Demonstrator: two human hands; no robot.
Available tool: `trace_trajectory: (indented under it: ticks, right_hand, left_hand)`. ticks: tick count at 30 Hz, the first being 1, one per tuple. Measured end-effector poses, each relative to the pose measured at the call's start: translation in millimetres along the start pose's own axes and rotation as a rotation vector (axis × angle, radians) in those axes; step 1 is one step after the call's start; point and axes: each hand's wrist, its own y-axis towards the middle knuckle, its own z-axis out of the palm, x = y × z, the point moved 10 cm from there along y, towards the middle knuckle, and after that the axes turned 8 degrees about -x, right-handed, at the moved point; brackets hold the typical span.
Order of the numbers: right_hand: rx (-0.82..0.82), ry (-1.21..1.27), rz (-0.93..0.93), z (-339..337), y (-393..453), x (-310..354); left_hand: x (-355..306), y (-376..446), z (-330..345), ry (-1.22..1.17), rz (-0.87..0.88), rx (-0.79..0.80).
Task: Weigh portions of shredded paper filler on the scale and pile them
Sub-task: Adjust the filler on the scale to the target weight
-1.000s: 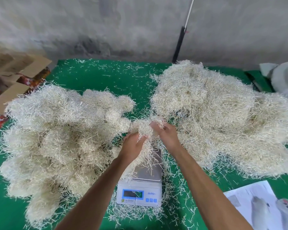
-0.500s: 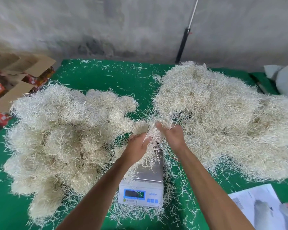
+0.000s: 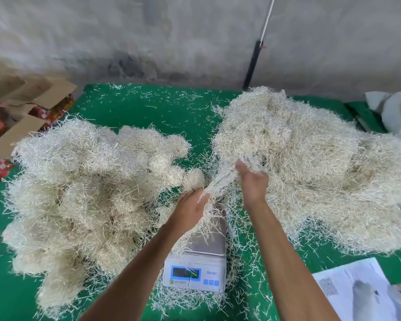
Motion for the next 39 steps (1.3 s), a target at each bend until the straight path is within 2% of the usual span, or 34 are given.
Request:
trace_trajectory:
  ticks: [1,4,5,8,11,14,16,18,21,23,26,28,29,33,36,39]
  right_hand:
    - [-0.012,0.009,0.017,-2.2,2.9,-0.4]
    - [0.218,-0.213,0.013,23.7,-14.5,-16.7]
    - [0.198,-0.188,0.027,21.9,-13.2,-12.4]
    - [-0.035,0.137,0.117,-9.2,19.0,20.3]
    - [-0.040,0.234,0.148,-0.3,21.3,34.7]
    - [0.147,-0.014,0.181,33.8,-1.6,15.5]
    - [0.196,-0.064,0.178,36.5,4.6,16.6]
    - [0.189,-0.074,0.030,33.5,17.8,45.4]
    - [0.220,-0.217,-0.380,45.0,19.2,102.6]
    - [0.323,-0.445,-0.652,66.9,2.4,124.9]
    - [0.540,-0.947,-0.997,93.5,-28.5,121.7]
    - [0.520,-1.182,-1.219,92.7,-33.0,134.0]
    - [0.489,-1.186,-1.279,87.5,-30.7,150.1]
    - [0.273,-1.153,-1.315,55.4,14.7,224.2]
    - [0.263,-1.206,-1.240,54.5,29.4,211.5]
    - [0.364,-1.214,-1.049,54.4,45.2,170.0]
  left_hand:
    - [0.7,1.5,-1.4,0.003,-0.002,-0.008]
    - [3.3,4.4,3.7,0.045,-0.033,0.016]
    - [5.9,5.6,4.5,0.046,-0.035,0.021]
    - [19.1,3.1,6.7,0.034,-0.041,0.037]
    - [17.3,10.9,11.4,0.032,-0.067,0.039]
    - [14.6,11.2,19.4,0.035,-0.069,0.048]
    - [25.9,5.9,22.2,0.055,-0.059,0.058]
    - [29.4,4.1,19.7,0.048,-0.082,0.037]
    - [16.3,16.9,19.8,0.025,-0.108,0.010]
    - [5.2,27.9,21.9,0.033,-0.120,0.042]
    - [4.7,41.7,16.1,0.067,-0.102,0.074]
    - [22.6,36.8,12.3,0.189,-0.098,0.124]
    - [35.1,30.0,11.0,0.217,-0.117,0.134]
    - [39.6,16.4,15.7,0.186,-0.064,0.107]
    - [31.4,24.2,19.6,0.163,-0.088,0.074]
    - [27.9,27.0,17.4,0.241,-0.031,0.050]
